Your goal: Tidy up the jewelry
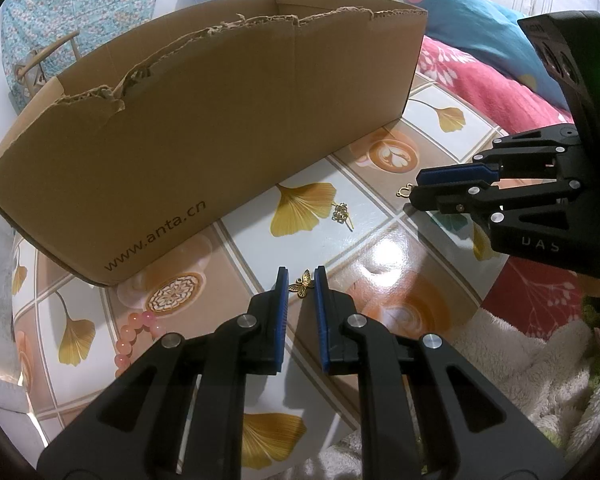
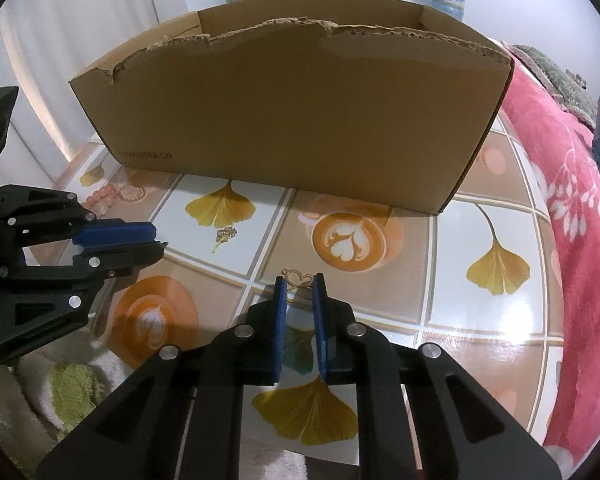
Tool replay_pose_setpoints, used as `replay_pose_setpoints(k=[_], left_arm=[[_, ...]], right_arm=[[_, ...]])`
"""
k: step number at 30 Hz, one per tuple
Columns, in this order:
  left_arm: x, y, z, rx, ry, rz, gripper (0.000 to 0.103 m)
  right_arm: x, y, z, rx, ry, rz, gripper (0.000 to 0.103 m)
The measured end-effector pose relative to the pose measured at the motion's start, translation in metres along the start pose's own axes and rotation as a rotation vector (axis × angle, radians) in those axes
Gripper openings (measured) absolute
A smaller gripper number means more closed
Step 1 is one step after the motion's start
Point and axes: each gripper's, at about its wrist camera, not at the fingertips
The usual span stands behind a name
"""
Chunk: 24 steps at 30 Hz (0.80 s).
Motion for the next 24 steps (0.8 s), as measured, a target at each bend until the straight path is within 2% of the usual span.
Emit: replay_pose_setpoints(k=[2, 3, 12, 14, 16, 17, 23, 24], left_arm=[[0.000, 0.000, 0.000, -0.001, 0.000, 0.000, 0.012], [0.000, 0.000, 0.000, -0.001, 0.000, -0.001, 0.012], [0.000, 0.001, 0.000, 0.001, 0.000, -0.001, 0.012], [0.000, 0.001, 0.000, -0.001, -0.001, -0.001, 0.012], [0.000, 0.001, 0.000, 0.000, -0.001, 0.000, 0.012], [0.000, 0.000, 0.000, 0.000, 0.000, -0.001, 0.012], [0.000, 0.000, 0.000, 0.000, 0.000, -0.001, 0.012], [0.000, 0.000, 0.000, 0.001, 0.000, -0.001, 0.012]], right_arm=[[0.001, 0.001, 0.002, -0.003, -0.004, 0.004, 0.013], [0.002, 0.002, 0.002, -0.005, -0.006, 0.007, 0.000], [0.014, 0.002, 0.013, -0.021, -0.017, 0.027, 0.001], [0.016, 0.001, 0.015, -0.012, -0.005, 0.031, 0.007], [0.014, 0.000, 0.015, 0.000, 0.012, 0.027, 0.029], [0.012, -0.001, 0.014, 0.007, 0.020, 0.027, 0.032], [0.004, -0.004, 0.012, 0.012, 0.034, 0.010, 0.031], [0.004, -0.004, 0.013, 0.005, 0.032, 0.011, 0.027]])
Point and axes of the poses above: each gripper's, at about its wrist camera, not at the fingertips, and x roughly against the way its jaws point, z to its right, y to its underside, and after that the axes turned 3 degrees about x, right-handed
